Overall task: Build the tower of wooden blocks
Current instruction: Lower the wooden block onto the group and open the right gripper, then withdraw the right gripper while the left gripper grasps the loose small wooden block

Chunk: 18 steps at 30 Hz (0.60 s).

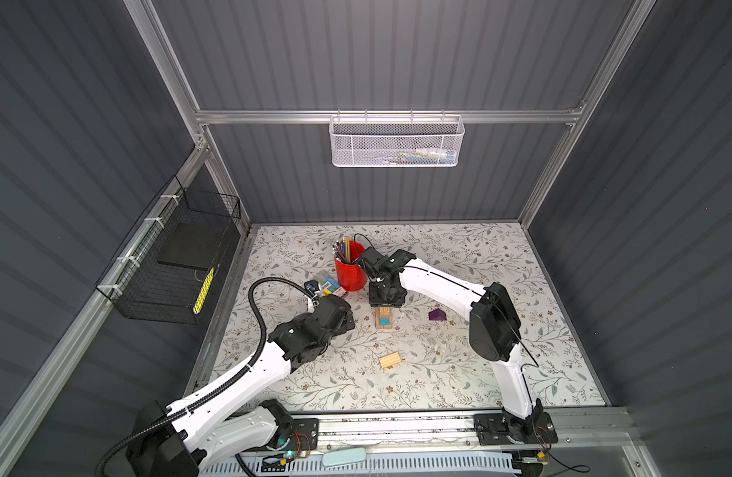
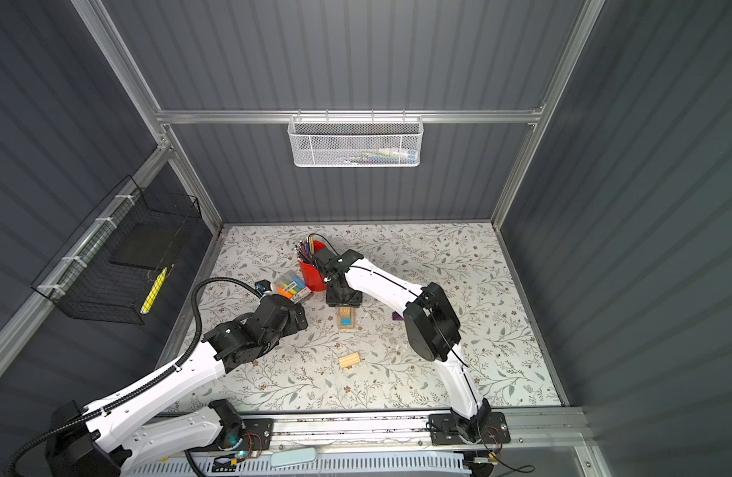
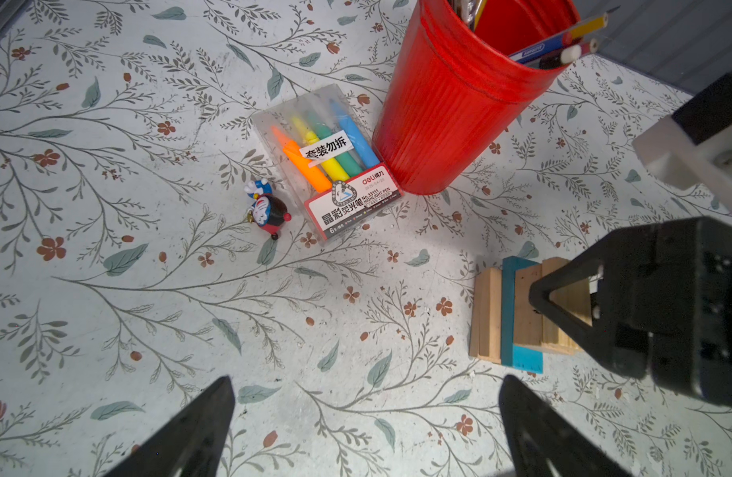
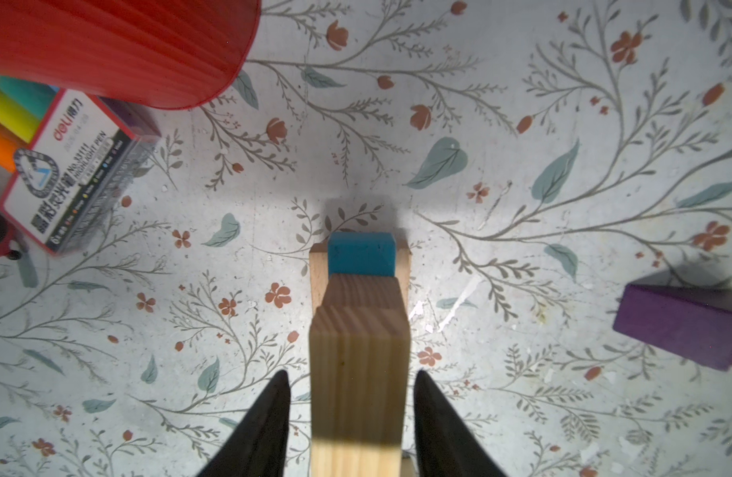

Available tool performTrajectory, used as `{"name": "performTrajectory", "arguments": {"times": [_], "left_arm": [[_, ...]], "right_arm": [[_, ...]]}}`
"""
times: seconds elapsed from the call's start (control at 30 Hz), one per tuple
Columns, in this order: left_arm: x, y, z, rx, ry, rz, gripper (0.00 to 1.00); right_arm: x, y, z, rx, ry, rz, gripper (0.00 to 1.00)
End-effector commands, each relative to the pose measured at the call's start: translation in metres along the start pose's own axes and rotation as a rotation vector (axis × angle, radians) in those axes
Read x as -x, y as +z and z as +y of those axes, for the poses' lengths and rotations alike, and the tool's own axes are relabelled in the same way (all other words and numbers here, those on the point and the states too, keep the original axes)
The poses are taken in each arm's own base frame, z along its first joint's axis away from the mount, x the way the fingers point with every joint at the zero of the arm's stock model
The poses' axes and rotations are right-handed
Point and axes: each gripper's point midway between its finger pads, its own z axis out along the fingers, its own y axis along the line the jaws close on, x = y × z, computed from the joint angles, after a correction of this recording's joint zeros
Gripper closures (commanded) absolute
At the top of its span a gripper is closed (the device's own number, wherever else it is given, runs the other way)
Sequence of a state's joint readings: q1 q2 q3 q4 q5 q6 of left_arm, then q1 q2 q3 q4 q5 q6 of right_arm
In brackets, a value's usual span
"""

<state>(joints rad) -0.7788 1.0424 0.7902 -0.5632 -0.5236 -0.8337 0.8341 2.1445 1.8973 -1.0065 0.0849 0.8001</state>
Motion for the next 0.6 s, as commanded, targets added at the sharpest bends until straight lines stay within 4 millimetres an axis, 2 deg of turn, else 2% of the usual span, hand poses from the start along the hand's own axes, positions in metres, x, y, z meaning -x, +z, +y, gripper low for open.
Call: {"name": "performTrajectory", "arguments": {"times": [0.0, 0.13, 0.3, 0.43, 0.57], "left_arm": [[0.005, -0.006, 0.0, 0.007, 0.028, 0.01, 0.0], [0.005, -0.011, -0.007, -0.024, 0.076, 0.04, 0.0], [0.003, -0.017, -0.021, -0.083, 0.145, 0.085, 0.0], [-0.005, -0.02, -0.038, -0.156, 0.201, 0.112, 0.01], [-0.018, -0.025, -0.055, -0.195, 0.283, 0.13, 0.01]], "right_arm": [[0.004, -0.04, 0.007, 0.079, -0.015, -0.051, 0.46], [0.007, -0.071, 0.003, 0.129, -0.053, -0.114, 0.4], [0.005, -0.1, -0.016, 0.165, -0.08, -0.181, 0.3], [0.001, -0.111, -0.037, 0.195, -0.111, -0.24, 0.23], [-0.009, -0.108, -0.059, 0.219, -0.121, -0.255, 0.17]]}}
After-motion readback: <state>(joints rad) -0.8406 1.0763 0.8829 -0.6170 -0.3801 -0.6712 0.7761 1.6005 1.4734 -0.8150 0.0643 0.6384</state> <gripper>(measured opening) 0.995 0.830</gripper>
